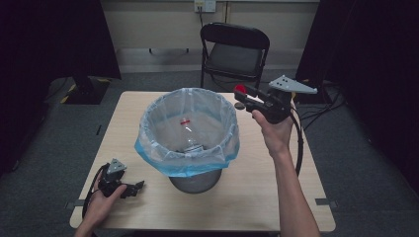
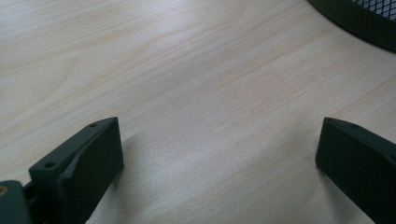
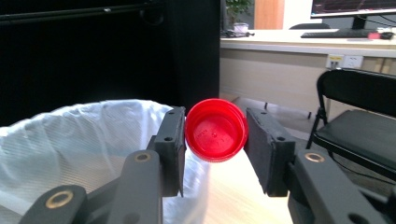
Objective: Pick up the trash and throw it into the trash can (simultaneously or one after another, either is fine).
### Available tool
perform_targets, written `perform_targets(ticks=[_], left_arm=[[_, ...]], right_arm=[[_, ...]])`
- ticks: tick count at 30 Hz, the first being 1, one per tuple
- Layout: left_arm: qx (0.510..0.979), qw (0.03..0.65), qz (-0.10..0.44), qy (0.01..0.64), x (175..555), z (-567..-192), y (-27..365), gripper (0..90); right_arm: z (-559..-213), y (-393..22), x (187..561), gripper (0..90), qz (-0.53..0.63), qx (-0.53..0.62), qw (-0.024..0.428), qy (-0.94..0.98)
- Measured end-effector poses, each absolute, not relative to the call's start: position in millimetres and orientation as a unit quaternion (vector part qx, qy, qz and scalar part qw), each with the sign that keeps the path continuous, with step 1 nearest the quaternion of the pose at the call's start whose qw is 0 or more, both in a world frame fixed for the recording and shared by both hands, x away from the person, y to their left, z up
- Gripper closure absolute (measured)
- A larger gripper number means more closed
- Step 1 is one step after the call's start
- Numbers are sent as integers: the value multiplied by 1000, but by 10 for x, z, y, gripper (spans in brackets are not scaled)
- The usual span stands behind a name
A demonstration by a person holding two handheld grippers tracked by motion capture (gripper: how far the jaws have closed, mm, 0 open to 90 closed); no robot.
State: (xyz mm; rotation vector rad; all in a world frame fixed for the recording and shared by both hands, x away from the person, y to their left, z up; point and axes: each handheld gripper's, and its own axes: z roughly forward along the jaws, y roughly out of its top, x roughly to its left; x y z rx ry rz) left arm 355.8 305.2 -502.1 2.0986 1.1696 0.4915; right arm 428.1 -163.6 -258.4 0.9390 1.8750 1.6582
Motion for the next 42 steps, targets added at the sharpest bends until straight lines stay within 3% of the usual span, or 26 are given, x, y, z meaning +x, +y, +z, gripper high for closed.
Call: perform_targets(ticks=[17, 34, 42], left_arm=[[805, 338, 189, 449, 3559, -5021, 3052, 3], [805, 338, 189, 449, 3559, -5022, 3052, 3], [805, 338, 189, 449, 3559, -5022, 3052, 3]], right_arm=[[-2395, -1228, 4205, 593, 617, 272, 204, 710], [-2347, -937, 4135, 586, 598, 226, 135, 757], [-2391, -872, 4131, 433, 581, 218, 122, 775]])
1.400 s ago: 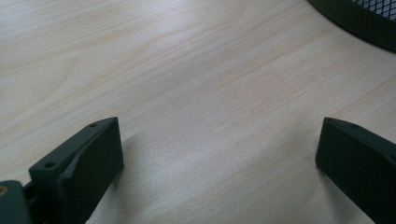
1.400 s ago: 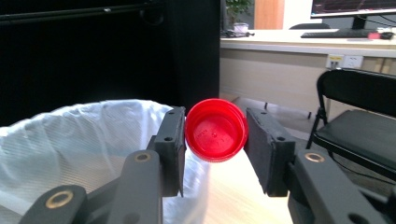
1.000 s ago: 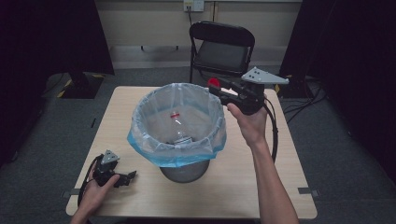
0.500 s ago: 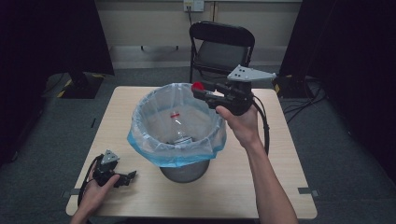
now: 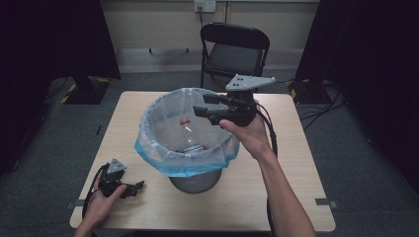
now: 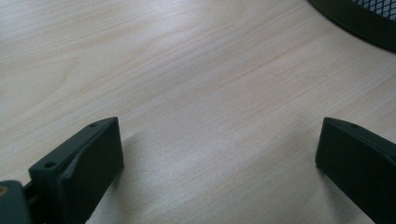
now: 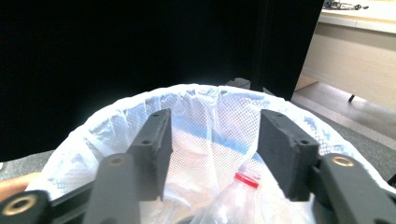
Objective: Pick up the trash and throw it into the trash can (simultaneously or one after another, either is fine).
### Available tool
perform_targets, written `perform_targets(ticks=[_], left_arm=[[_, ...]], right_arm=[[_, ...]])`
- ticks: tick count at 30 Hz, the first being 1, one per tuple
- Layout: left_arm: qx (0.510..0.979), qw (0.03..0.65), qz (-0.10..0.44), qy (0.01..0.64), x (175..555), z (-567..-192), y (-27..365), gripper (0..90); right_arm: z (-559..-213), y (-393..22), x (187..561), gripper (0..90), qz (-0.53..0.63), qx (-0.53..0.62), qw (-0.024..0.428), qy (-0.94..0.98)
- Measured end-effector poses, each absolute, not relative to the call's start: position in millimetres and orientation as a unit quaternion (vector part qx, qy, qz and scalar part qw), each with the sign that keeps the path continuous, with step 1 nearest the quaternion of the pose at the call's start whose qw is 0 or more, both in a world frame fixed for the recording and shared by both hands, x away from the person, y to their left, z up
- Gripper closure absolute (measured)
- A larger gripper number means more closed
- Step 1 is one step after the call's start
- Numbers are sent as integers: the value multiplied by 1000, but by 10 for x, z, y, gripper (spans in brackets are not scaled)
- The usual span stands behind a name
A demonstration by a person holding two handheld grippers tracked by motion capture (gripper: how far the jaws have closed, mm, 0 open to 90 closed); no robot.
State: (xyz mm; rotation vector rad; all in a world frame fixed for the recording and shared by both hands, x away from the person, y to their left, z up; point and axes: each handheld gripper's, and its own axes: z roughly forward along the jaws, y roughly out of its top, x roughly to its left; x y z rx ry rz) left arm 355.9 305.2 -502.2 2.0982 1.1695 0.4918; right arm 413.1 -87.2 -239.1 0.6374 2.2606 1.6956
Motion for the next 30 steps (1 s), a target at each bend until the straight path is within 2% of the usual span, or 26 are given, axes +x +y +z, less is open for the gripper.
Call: perform_targets(ticks=[4, 8, 13, 17, 30], left_arm=[[805, 338, 189, 449, 3559, -5022, 3052, 3], [806, 338, 189, 449, 3559, -5021, 3053, 3], [806, 338, 189, 449, 3559, -5021, 3053, 3], [805, 338, 189, 449, 3559, -5022, 3052, 3], [805, 338, 189, 449, 3559, -5022, 3052, 3]], right_arm=[[-2405, -874, 4150, 361, 580, 224, 122, 774], [-2410, -896, 4192, 237, 581, 235, 129, 768], [-2403, -909, 4215, 182, 584, 238, 131, 764], [-2396, -924, 4241, 158, 583, 241, 135, 764], [-2370, -1074, 4301, 167, 585, 270, 162, 748]])
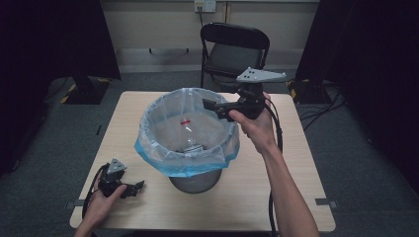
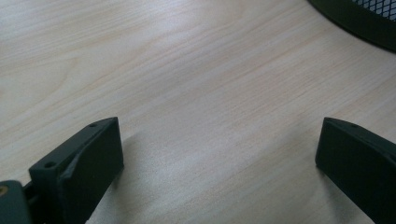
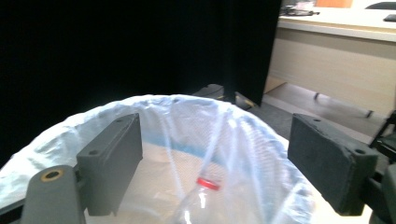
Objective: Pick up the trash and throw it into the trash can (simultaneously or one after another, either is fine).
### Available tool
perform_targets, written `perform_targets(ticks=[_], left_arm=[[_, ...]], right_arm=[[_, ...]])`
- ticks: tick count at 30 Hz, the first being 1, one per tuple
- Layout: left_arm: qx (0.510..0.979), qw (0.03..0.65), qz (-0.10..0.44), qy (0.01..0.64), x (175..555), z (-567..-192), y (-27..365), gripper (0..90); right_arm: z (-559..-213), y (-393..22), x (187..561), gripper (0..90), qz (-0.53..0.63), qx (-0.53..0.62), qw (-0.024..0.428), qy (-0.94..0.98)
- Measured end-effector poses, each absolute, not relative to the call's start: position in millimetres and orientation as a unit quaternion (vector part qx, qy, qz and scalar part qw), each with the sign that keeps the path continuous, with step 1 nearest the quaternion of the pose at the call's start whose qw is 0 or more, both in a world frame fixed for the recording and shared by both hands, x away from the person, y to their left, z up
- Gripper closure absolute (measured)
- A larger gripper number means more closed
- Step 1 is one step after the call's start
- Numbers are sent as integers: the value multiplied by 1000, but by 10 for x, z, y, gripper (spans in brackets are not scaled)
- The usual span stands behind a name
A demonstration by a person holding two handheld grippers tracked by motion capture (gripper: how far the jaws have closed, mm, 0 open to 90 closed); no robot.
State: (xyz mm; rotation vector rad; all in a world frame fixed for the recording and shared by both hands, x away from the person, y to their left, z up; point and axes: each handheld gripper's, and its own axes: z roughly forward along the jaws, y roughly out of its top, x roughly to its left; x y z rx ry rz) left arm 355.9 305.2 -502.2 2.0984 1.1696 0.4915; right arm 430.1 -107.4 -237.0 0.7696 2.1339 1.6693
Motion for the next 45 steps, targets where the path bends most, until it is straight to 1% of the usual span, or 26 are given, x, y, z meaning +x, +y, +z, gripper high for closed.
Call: perform_targets(ticks=[2, 4, 5, 13, 26, 29, 45], left_arm=[[805, 338, 189, 449, 3559, -5021, 3052, 4], [805, 338, 189, 449, 3558, -5022, 3052, 3], [805, 338, 189, 449, 3559, -5021, 3052, 3], [805, 338, 189, 449, 3559, -5021, 3052, 3], [805, 338, 189, 449, 3558, -5022, 3052, 3], [805, 338, 189, 449, 3558, -5021, 3052, 3], [805, 338, 189, 449, 3558, -5021, 3052, 3]], right_arm=[[-2364, -1128, 4309, 142, 586, 279, 174, 741], [-2360, -1146, 4309, 140, 586, 282, 177, 739], [-2353, -1182, 4309, 140, 585, 288, 188, 735], [-2344, -1324, 4310, 140, 584, 310, 207, 721], [-2443, -1557, 4322, 142, 567, 341, 224, 716], [-2458, -1632, 4307, 143, 563, 351, 233, 711], [-2601, -1961, 4224, 148, 536, 388, 254, 706]])
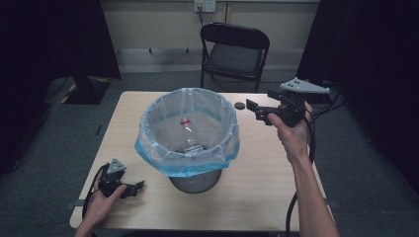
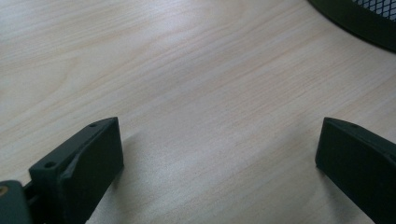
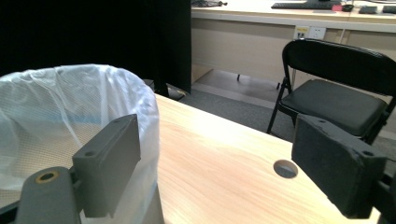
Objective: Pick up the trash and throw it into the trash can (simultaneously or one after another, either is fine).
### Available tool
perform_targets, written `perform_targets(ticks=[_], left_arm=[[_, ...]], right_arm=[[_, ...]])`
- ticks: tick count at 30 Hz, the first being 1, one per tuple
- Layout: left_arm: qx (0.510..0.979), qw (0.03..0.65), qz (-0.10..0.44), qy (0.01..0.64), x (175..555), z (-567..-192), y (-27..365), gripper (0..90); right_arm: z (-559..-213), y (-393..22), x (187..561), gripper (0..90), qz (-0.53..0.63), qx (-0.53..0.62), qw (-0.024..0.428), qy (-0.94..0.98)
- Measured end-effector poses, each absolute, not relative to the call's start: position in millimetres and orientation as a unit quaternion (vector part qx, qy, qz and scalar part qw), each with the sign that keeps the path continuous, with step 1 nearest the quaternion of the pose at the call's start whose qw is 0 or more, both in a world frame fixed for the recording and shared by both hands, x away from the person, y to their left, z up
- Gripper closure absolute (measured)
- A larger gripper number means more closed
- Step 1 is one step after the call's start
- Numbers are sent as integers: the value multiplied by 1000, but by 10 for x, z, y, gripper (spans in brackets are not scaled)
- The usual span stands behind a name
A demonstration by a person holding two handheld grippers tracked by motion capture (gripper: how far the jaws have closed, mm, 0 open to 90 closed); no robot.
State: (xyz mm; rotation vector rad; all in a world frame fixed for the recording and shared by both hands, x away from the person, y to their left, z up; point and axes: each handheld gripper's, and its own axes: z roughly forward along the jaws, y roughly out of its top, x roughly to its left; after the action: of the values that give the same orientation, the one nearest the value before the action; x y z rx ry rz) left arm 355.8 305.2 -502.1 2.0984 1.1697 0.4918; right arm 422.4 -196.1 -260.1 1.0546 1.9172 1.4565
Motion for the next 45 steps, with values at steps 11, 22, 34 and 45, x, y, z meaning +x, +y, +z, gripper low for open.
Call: perform_targets(ticks=[11, 22, 34, 45], left_arm=[[806, 338, 189, 449, 3559, -5021, 3052, 3], [806, 338, 189, 449, 3559, -5021, 3052, 3], [805, 338, 189, 449, 3558, -5021, 3052, 3], [806, 338, 189, 449, 3558, -5022, 3052, 3]], right_arm=[[-2846, -2102, 4205, 150, 516, 416, 246, 708], [-3120, -2216, 4158, 149, 495, 436, 229, 716], [-3399, -2322, 4069, 150, 474, 454, 221, 722], [-3724, -2410, 3983, 151, 450, 478, 208, 726]])
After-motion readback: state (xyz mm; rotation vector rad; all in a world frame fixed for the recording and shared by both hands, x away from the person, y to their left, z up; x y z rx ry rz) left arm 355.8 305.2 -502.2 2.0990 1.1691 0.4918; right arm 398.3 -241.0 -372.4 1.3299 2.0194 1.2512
